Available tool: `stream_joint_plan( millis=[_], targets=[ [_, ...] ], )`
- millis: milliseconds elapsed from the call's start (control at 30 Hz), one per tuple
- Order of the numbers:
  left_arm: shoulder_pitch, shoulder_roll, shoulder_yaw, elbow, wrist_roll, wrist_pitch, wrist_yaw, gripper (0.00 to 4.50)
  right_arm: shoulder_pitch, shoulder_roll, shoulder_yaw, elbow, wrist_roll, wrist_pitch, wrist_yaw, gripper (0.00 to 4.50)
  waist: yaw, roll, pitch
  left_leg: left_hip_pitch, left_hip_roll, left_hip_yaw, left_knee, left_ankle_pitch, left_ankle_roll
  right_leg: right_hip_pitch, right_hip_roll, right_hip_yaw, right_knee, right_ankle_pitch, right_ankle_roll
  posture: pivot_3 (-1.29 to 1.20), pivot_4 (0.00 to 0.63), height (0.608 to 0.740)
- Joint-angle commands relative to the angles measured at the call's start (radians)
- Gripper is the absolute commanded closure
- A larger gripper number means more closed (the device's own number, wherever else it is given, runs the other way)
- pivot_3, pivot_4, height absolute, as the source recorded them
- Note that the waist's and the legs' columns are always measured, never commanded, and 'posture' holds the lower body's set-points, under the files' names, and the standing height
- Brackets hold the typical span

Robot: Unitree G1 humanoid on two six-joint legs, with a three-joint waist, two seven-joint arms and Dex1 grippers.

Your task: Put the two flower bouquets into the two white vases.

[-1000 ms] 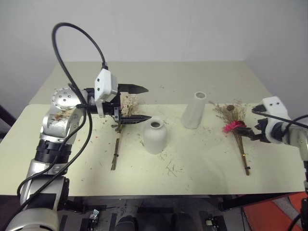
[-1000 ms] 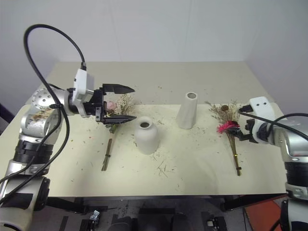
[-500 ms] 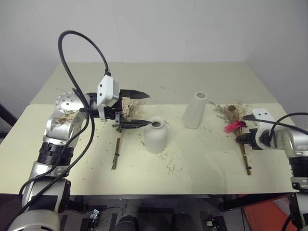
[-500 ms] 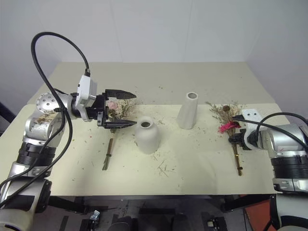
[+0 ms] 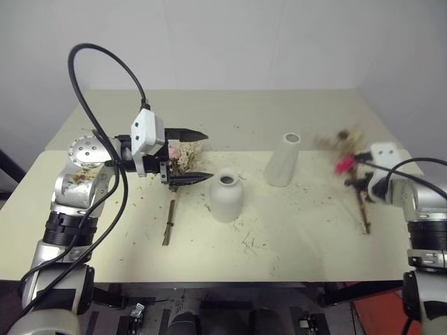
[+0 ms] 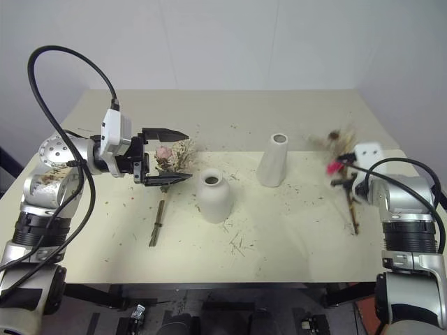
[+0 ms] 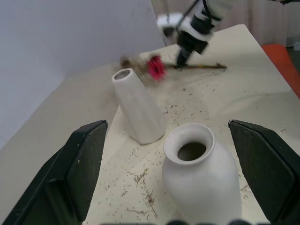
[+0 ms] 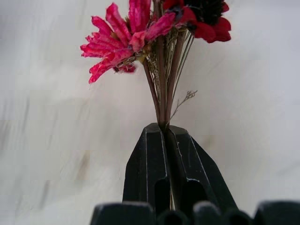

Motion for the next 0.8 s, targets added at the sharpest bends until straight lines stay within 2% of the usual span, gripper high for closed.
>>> stream_joint_plan(
  millis=[33, 100, 167, 233, 333, 500, 633, 800],
  targets=[
    [-0.009, 0.013, 0.024, -0.025, -0.002, -0.002, 0.009, 0.00, -0.093, 0.010, -0.096, -0.068, -0.038, -0.312, -0.100, 4.47, 0.000, 0.001, 0.000, 0.000, 0.000, 0.000, 0.000, 0.000, 0.000, 0.000, 0.000, 0.000, 0.000, 0.000, 0.000, 0.00, 0.150, 0.740],
    [-0.012, 0.012, 0.021, -0.020, -0.001, -0.003, 0.005, 0.00, -0.158, 0.065, -0.175, -0.050, 0.064, -0.351, -0.079, 4.47, 0.000, 0.001, 0.000, 0.000, 0.000, 0.000, -0.001, 0.000, 0.000, 0.000, 0.000, 0.000, 0.000, 0.000, 0.000, 0.00, 0.150, 0.740],
    [-0.016, 0.008, 0.019, -0.023, -0.009, 0.005, 0.002, 0.00, -0.200, 0.156, -0.245, -0.055, 0.152, -0.475, -0.071, 4.47, -0.003, 0.001, 0.000, 0.001, 0.001, 0.000, 0.000, 0.000, 0.000, 0.001, 0.000, 0.000, 0.000, 0.000, 0.000, 0.00, 0.150, 0.740],
    [-0.020, 0.006, 0.017, -0.025, -0.010, 0.011, 0.003, 0.00, -0.207, 0.237, -0.262, -0.074, 0.184, -0.638, -0.046, 4.47, -0.004, 0.001, 0.000, 0.001, 0.001, 0.000, 0.000, 0.000, 0.000, 0.002, 0.000, 0.000, 0.002, 0.000, 0.000, 0.00, 0.150, 0.740],
    [-0.018, 0.006, 0.017, -0.029, -0.006, 0.010, 0.009, 0.00, -0.216, 0.318, -0.258, -0.050, 0.208, -0.803, -0.011, 4.47, -0.005, 0.002, 0.000, 0.001, 0.001, 0.000, 0.000, 0.000, 0.000, 0.002, 0.000, 0.000, 0.004, 0.000, 0.000, 0.00, 0.150, 0.740],
    [-0.003, 0.012, 0.022, -0.051, -0.007, 0.024, 0.020, 0.00, -0.205, 0.389, -0.200, 0.036, 0.200, -0.958, 0.047, 4.47, -0.002, 0.002, 0.000, 0.000, 0.000, 0.000, 0.000, 0.000, 0.000, 0.001, 0.000, -0.001, 0.004, 0.000, 0.000, 0.00, 0.150, 0.740],
    [0.005, 0.021, 0.031, -0.065, -0.010, 0.044, 0.036, 0.00, -0.214, 0.429, -0.190, 0.097, 0.225, -1.012, 0.062, 4.47, -0.004, 0.003, 0.000, 0.001, 0.001, 0.000, 0.000, 0.000, 0.000, 0.001, 0.000, 0.000, 0.004, 0.001, 0.000, 0.00, 0.150, 0.740],
    [0.021, 0.032, 0.036, -0.086, -0.012, 0.045, 0.043, 0.00, -0.164, 0.460, -0.130, 0.073, 0.213, -1.026, 0.092, 4.47, -0.006, 0.003, 0.000, 0.001, 0.001, 0.000, 0.000, 0.000, 0.000, 0.001, 0.000, 0.000, 0.004, 0.001, 0.000, 0.00, 0.150, 0.740]
  ],
)
